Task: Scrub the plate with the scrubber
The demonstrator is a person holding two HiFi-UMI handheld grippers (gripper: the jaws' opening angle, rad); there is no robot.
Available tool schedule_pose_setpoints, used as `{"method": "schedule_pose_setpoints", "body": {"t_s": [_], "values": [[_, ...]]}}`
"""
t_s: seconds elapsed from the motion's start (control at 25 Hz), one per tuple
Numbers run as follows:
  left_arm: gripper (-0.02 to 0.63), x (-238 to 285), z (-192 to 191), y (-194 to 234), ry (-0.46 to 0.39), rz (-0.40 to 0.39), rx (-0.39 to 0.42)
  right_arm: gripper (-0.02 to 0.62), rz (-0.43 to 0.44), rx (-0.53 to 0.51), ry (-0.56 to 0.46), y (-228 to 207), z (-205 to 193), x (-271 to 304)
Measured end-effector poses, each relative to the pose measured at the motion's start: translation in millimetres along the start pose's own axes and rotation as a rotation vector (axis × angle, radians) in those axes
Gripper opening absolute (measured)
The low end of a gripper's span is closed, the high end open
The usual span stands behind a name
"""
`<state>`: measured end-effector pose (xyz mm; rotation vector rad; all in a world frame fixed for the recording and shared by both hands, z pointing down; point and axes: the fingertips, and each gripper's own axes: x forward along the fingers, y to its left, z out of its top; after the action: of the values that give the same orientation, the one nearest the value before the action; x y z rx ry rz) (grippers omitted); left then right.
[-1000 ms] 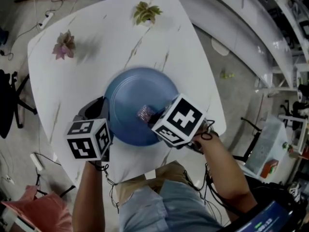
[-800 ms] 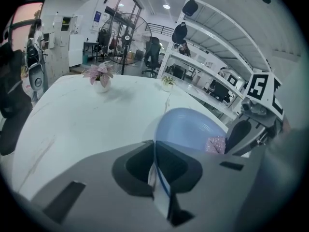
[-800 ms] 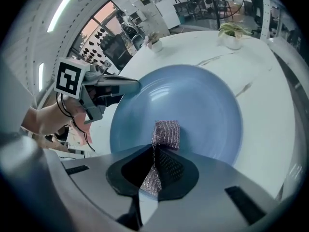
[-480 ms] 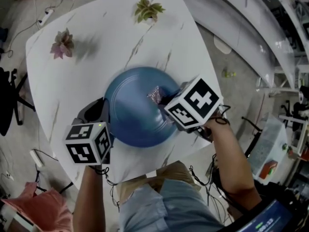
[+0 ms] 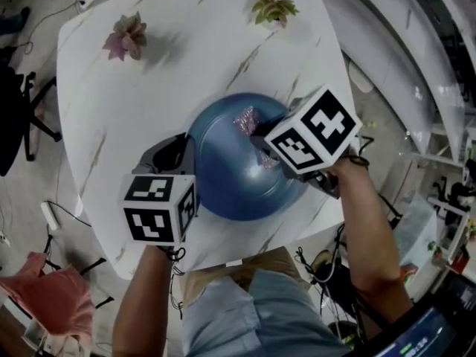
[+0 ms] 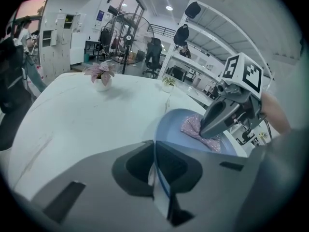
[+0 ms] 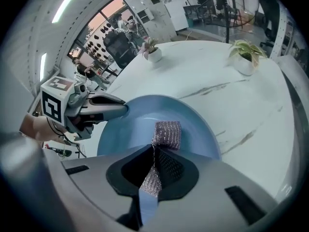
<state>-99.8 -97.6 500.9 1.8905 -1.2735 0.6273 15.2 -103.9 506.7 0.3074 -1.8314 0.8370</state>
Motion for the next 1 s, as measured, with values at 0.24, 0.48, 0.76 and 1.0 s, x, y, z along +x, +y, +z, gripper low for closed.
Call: {"method": "schedule_pose_setpoints", "body": {"t_s": [0.24, 0.48, 0.76, 1.0], "values": [[0.017, -1, -1, -1, 0.011, -0.012, -0.01, 0.041, 0.039, -0.098, 0.034, 29, 20, 17], [0.017, -1, -1, 1, 0.002, -0.011, -0.02, 0.041, 0.094, -0.159, 0.057, 66, 17, 32], [0.018, 0, -1, 4, -0.012, 0.022, 0.013, 0.04, 0.133, -0.162, 0.062, 90, -8, 37], [0.018, 0, -1, 4, -0.009, 0.024, 0.013, 0.04, 0.131, -0.107, 0.06, 88, -37, 30]]}}
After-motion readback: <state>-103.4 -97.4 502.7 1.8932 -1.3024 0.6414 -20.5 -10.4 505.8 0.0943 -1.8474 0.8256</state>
